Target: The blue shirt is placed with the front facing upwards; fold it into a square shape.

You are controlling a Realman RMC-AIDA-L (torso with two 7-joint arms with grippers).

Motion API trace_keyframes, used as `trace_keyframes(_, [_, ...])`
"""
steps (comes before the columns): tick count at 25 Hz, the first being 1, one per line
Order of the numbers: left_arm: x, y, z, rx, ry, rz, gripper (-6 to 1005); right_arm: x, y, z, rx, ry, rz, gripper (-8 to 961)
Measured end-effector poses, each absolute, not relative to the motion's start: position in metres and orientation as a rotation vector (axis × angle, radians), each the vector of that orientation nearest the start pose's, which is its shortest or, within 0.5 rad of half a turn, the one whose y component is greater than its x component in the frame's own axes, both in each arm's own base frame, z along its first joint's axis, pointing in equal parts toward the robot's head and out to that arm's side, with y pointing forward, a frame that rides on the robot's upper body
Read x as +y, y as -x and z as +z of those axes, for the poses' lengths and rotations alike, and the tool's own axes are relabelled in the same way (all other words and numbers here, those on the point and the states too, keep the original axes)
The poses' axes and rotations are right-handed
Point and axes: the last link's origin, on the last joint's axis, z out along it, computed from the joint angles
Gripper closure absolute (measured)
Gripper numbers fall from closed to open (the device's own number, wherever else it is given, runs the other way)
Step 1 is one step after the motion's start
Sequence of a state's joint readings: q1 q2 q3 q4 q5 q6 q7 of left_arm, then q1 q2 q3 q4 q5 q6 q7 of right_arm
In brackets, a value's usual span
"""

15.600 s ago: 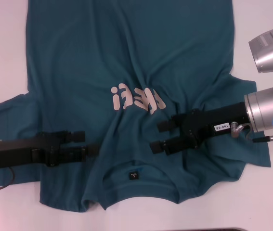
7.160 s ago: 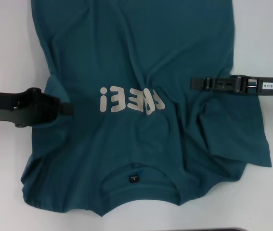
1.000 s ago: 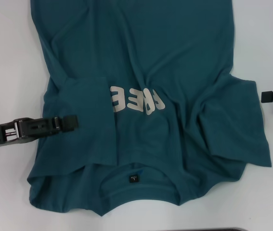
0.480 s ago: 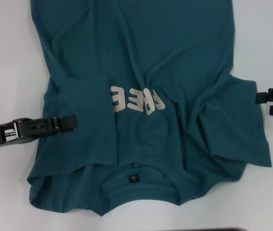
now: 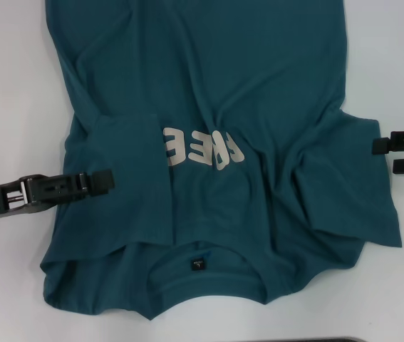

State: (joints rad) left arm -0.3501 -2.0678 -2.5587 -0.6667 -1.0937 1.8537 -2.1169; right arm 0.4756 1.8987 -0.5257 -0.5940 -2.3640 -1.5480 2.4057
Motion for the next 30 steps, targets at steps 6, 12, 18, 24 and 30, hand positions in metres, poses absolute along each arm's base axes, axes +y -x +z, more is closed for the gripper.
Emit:
trace_keyframes(6, [0.251, 0.299, 0.017, -1.884, 2.454, -0.962, 409, 0.306, -0.356, 0.058, 2.104, 2.008, 0.400, 55])
trace_keyframes(12, [0.252, 0.300, 0.019, -1.880, 2.447, -0.961, 409, 0.310, -0.354, 0.050, 2.106, 2.019, 0.368, 56])
trace_keyframes(18, [0.252, 0.301, 0.019, -1.881, 2.438, -0.968, 409, 0.312, -0.350, 0.045, 2.103, 2.037, 0.367, 56])
trace_keyframes(24, [0.251, 0.301, 0.019, -1.884, 2.437, -0.969, 409, 0.316, -0.342, 0.040, 2.083, 2.080, 0.400, 56])
trace_keyframes(30, [0.252, 0.300, 0.019, -1.881, 2.443, -0.971, 409, 0.317, -0.334, 0.040, 2.064, 2.122, 0.455, 55])
